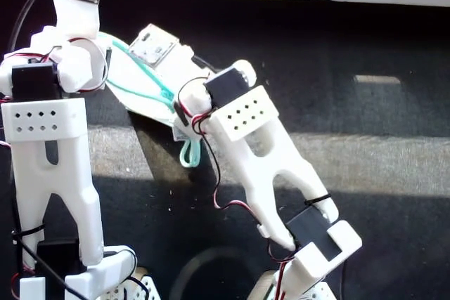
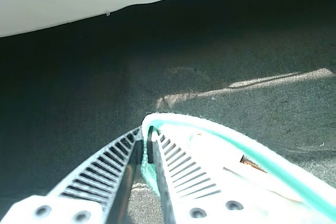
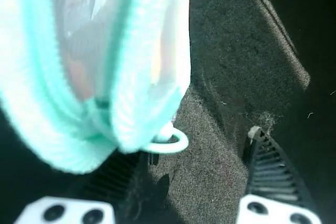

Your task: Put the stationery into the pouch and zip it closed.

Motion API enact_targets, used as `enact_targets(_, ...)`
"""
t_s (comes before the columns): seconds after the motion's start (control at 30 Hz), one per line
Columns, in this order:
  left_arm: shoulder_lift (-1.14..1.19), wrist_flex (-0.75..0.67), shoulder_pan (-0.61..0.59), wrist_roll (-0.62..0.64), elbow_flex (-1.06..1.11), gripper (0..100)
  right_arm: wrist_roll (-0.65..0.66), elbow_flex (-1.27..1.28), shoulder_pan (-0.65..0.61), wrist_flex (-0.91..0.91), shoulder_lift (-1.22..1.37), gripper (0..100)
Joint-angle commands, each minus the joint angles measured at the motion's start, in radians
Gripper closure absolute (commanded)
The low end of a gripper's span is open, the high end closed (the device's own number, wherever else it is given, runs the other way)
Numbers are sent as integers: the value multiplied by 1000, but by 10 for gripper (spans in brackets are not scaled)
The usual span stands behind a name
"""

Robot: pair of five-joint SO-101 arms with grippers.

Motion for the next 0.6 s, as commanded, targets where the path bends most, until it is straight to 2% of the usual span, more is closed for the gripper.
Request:
enact_targets(0.0,-4,2,-1,2,2,990,-8,-48,-28,68,-41,728)
enact_targets(0.2,-4,-2,-1,2,2,990,-11,-42,-30,38,-81,728)
enact_targets(0.57,-10,6,-1,2,2,990,-9,-45,39,-119,50,728)
